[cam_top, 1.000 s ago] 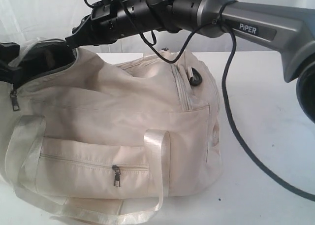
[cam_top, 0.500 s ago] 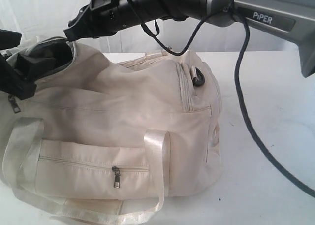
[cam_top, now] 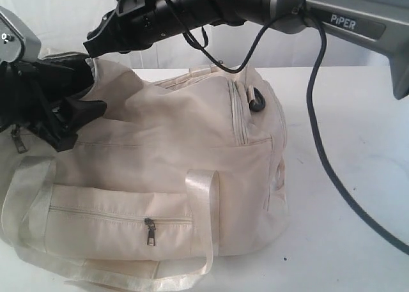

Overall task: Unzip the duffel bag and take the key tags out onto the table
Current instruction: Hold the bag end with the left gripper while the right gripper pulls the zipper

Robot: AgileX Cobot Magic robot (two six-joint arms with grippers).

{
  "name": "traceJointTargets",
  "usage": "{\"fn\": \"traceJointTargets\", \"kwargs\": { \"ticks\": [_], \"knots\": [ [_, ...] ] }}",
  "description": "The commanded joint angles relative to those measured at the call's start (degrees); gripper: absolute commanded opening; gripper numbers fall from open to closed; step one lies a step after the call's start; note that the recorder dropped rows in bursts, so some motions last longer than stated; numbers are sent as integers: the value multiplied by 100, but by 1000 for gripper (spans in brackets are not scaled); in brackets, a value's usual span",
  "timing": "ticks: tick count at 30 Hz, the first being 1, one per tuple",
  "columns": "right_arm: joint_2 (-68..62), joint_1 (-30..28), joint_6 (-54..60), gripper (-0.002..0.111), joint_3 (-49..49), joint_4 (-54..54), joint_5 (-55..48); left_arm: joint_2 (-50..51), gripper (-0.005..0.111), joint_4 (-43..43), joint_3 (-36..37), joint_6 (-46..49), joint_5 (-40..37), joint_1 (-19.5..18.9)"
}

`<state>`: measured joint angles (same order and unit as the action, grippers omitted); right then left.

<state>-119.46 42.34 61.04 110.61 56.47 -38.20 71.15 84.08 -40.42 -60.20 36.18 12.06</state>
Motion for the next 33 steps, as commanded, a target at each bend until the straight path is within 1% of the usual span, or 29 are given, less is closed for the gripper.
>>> {"fn": "traceJointTargets", "kwargs": {
  "ticks": [1, 5, 7, 9, 10, 12, 13, 16, 20, 24, 30, 33],
  "knots": [
    [201, -14, -122, 0, 18, 198, -150, 280, 78, -620, -26, 463, -161, 24],
    [201, -14, -133, 0, 18, 198, -127, 482, 77, -1437, -26, 890, -393, 24],
    [201, -14, -133, 0, 18, 198, -100, 494, 73, -1699, -26, 901, -404, 24],
    [201, -14, -133, 0, 18, 198, -30, 494, 64, -1796, -26, 901, -404, 24],
    [201, -14, -133, 0, 18, 198, -2, 494, 56, -1824, -26, 901, -404, 24],
    [201, -14, -133, 0, 18, 185, 35, 494, 46, -1843, -26, 901, -488, 24],
    [201, -14, -133, 0, 18, 161, 55, 494, 38, -1843, -26, 901, -509, 24],
    [201, -14, -133, 0, 18, 161, 55, 494, 21, -1843, -26, 901, -539, 6],
    [201, -14, -133, 0, 18, 134, 126, 494, 0, -1843, -26, 901, -663, 6],
    [201, -14, -185, 0, 18, -394, 375, 470, 0, -1843, -26, 643, -1047, 6],
    [201, -14, -923, 0, 18, -1375, 578, 156, 0, -2018, -26, -235, -2041, 6],
    [189, -14, -1132, 0, 18, -1568, 679, -117, 0, -2012, -26, -469, -2272, 6]
  ]
}}
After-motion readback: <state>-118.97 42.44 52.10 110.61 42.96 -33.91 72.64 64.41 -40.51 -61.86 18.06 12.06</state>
